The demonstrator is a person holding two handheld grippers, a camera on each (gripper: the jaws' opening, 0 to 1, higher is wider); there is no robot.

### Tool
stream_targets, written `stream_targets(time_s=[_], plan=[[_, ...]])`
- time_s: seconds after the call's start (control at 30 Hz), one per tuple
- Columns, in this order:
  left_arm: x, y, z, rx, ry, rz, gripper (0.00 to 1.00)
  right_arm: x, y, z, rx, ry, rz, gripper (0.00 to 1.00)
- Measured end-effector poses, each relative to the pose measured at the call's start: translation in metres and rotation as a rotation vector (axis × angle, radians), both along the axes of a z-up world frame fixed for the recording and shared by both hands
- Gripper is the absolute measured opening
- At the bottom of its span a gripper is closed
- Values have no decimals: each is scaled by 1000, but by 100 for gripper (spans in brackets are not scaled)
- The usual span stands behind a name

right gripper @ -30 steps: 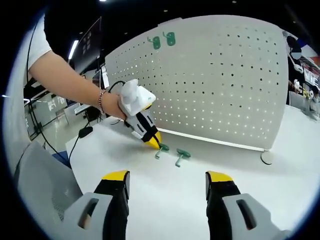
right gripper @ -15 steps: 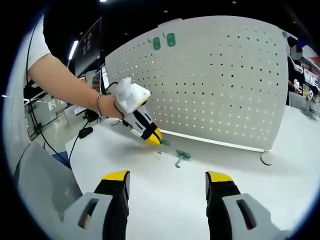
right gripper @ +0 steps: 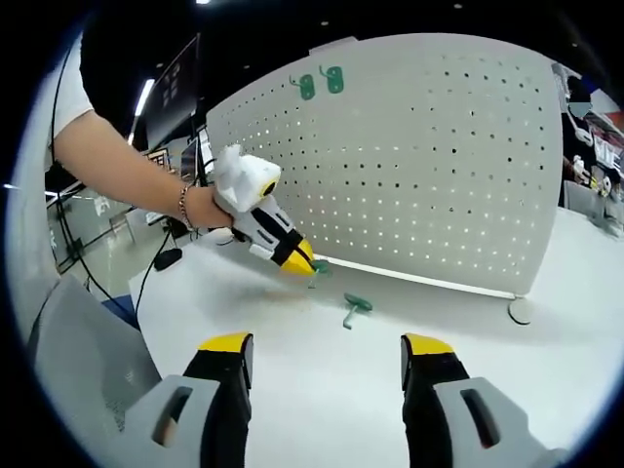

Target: Insert the hook assembly into the mounting plate slot until the hook locks in place.

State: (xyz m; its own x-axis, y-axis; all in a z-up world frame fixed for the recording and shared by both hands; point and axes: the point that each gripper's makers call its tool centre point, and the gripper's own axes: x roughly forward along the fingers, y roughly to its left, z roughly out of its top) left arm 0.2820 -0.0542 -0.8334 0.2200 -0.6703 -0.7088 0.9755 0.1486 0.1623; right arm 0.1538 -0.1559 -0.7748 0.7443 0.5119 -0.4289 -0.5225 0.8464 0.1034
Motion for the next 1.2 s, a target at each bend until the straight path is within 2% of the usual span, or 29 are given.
stream_targets(time_s=[0.33, 0.8, 0.83, 0.9, 1.2], plan=[[-3, 3, 19, -63, -34, 23, 2, 0, 1, 1, 3, -1, 2, 60], [-17, 8, 42, -193, -43, 77, 2, -2, 6, 1, 1, -4, 21, 60], [-17, 7, 48, -229, -43, 99, 2, -2, 6, 2, 1, -5, 22, 60], [-16, 10, 52, -249, -45, 120, 2, -2, 7, 2, 3, -7, 24, 60], [-22, 16, 75, -317, -71, 158, 2, -2, 9, 4, 1, -16, 34, 60]])
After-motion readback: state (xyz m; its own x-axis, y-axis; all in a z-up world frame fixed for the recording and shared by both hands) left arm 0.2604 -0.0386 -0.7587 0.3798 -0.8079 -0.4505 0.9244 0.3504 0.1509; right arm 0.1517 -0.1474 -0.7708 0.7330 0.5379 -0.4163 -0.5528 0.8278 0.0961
